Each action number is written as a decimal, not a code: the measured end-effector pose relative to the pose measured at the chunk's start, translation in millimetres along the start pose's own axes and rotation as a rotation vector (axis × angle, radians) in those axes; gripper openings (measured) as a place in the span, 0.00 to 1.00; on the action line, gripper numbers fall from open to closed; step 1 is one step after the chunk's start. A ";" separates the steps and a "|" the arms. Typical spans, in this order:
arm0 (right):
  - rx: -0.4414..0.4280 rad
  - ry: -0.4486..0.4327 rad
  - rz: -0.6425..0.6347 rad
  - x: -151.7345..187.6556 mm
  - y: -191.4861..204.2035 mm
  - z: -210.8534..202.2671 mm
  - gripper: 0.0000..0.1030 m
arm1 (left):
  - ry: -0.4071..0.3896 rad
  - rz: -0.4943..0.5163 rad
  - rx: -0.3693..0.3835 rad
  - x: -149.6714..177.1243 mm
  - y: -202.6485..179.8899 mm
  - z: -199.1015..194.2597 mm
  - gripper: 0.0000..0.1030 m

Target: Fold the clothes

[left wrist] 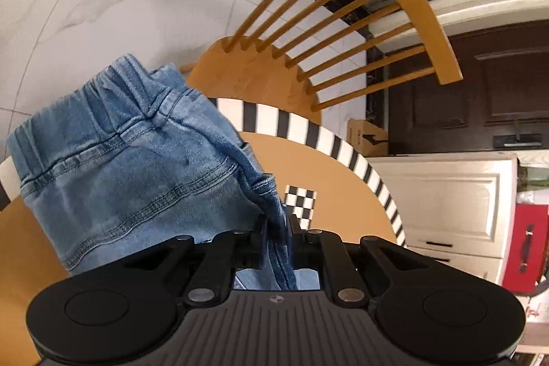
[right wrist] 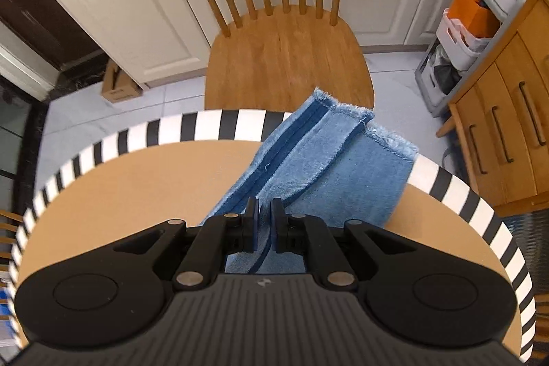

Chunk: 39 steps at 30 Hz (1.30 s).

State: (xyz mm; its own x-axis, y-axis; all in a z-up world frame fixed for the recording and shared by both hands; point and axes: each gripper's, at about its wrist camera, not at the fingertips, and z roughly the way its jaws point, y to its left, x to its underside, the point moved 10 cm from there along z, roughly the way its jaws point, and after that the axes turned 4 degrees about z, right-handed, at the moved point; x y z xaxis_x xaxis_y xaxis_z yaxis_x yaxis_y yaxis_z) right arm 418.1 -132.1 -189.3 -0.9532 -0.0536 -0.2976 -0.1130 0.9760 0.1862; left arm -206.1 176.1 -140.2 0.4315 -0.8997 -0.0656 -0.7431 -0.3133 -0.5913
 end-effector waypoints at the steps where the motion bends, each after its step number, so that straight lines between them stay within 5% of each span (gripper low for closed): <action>1: 0.009 -0.015 -0.006 -4.6 -1.0 -3.7 0.07 | -0.006 0.000 0.007 -0.1 -2.6 -1.8 0.11; 7: 0.056 -0.029 -0.003 -16.4 4.7 15.0 0.04 | -0.072 0.008 0.026 -12.9 -19.3 21.5 0.12; 13: -0.016 -0.002 0.054 -11.2 -6.5 26.3 0.11 | -0.085 0.021 -0.116 -24.4 5.4 86.2 0.11; 17: -0.027 -0.020 0.117 -27.3 -33.8 14.6 0.27 | -0.112 0.126 -0.079 -26.7 -15.5 84.6 0.29; 20: 0.001 -0.005 0.173 -27.6 -52.2 18.0 0.29 | -0.142 0.226 -0.043 -20.0 -29.9 81.5 0.42; 25: -0.060 0.002 0.255 -22.8 -54.1 38.3 0.30 | -0.133 0.177 -0.058 -17.7 -12.8 90.1 0.29; 26: -0.055 -0.004 0.258 -23.3 -53.7 42.8 0.29 | -0.132 0.178 -0.053 -18.5 -12.0 92.5 0.29; 29: -0.028 -0.060 0.224 -26.1 -51.1 50.3 0.03 | -0.136 0.155 -0.049 -18.8 -6.9 90.7 0.22; 34: -0.027 -0.147 0.169 -39.6 -33.6 35.6 0.02 | -0.130 0.126 -0.040 -21.0 -2.9 87.5 0.22; 39: 0.031 -0.134 0.166 -44.6 -24.1 46.4 0.03 | -0.137 0.119 -0.044 -22.3 -1.7 90.4 0.22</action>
State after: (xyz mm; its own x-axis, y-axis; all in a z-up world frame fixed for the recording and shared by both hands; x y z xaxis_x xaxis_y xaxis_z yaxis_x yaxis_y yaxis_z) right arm 476.3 -143.4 -223.9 -0.9121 0.1353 -0.3869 0.0534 0.9751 0.2151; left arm -168.2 224.2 -210.4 0.4031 -0.8821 -0.2436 -0.8131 -0.2230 -0.5377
